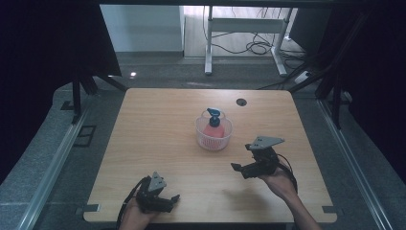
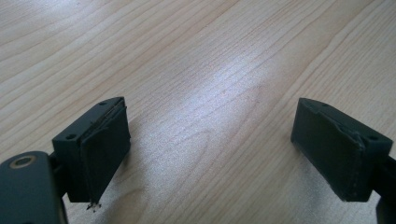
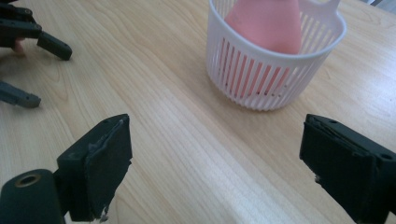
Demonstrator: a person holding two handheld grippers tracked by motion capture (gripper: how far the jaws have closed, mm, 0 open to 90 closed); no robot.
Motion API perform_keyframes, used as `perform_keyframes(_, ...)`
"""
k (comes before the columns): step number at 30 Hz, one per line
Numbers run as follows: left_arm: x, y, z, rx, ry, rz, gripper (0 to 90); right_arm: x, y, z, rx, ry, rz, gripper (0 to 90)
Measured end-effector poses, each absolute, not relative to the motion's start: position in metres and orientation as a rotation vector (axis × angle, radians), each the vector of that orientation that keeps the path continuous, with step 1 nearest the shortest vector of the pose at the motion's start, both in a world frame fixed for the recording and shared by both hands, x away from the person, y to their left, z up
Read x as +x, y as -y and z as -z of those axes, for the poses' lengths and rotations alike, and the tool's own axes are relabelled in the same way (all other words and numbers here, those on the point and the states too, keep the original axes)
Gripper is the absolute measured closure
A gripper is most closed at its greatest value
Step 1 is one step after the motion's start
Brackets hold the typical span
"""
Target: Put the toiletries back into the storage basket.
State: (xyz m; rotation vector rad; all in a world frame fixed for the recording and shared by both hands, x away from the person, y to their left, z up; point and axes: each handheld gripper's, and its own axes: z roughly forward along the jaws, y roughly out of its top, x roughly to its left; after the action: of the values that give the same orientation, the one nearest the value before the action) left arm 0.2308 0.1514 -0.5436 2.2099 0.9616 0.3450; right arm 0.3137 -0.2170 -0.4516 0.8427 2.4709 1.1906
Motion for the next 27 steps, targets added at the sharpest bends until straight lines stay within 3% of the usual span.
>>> perform_keyframes(27,0.231,-0.151,0.544,2.208,-0.964,-0.345,11.4,0.288,0.241,0.485,0.869,-2.45,-1.121,3.3)
